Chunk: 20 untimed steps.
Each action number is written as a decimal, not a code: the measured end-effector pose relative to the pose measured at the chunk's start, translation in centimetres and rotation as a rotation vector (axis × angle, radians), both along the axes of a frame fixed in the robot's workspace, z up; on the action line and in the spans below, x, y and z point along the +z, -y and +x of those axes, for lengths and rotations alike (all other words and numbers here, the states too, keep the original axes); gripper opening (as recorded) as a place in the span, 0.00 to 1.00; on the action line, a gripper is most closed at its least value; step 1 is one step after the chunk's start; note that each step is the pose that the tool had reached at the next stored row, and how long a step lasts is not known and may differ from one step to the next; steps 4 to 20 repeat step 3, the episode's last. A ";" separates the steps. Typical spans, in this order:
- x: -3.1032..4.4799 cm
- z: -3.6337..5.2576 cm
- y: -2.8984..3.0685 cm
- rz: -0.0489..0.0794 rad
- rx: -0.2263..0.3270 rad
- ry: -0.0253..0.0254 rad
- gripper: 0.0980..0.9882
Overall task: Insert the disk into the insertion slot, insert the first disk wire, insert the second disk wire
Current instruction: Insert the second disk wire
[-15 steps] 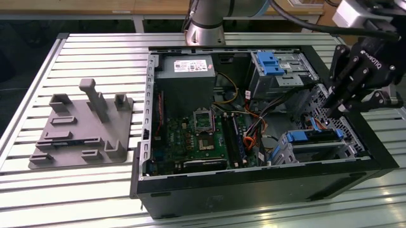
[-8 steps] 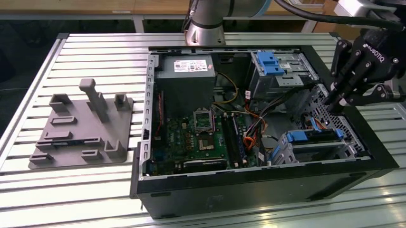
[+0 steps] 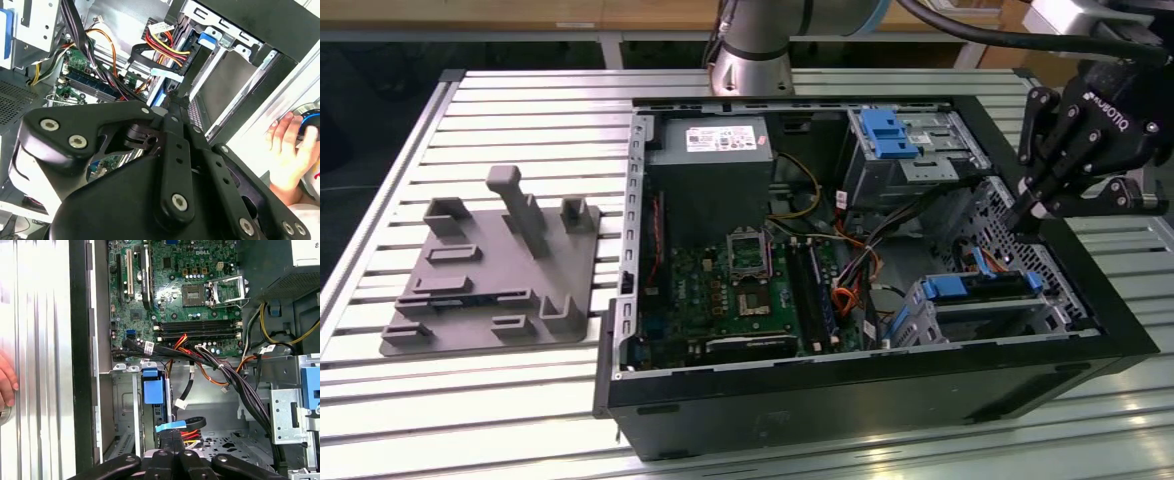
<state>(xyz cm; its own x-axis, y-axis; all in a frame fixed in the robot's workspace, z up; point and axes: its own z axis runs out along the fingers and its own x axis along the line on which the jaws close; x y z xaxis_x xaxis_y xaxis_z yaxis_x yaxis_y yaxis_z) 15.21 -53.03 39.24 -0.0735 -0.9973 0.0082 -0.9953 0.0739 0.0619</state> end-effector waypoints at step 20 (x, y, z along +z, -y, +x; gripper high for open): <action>0.00 0.00 0.00 0.000 0.000 0.0002 0.01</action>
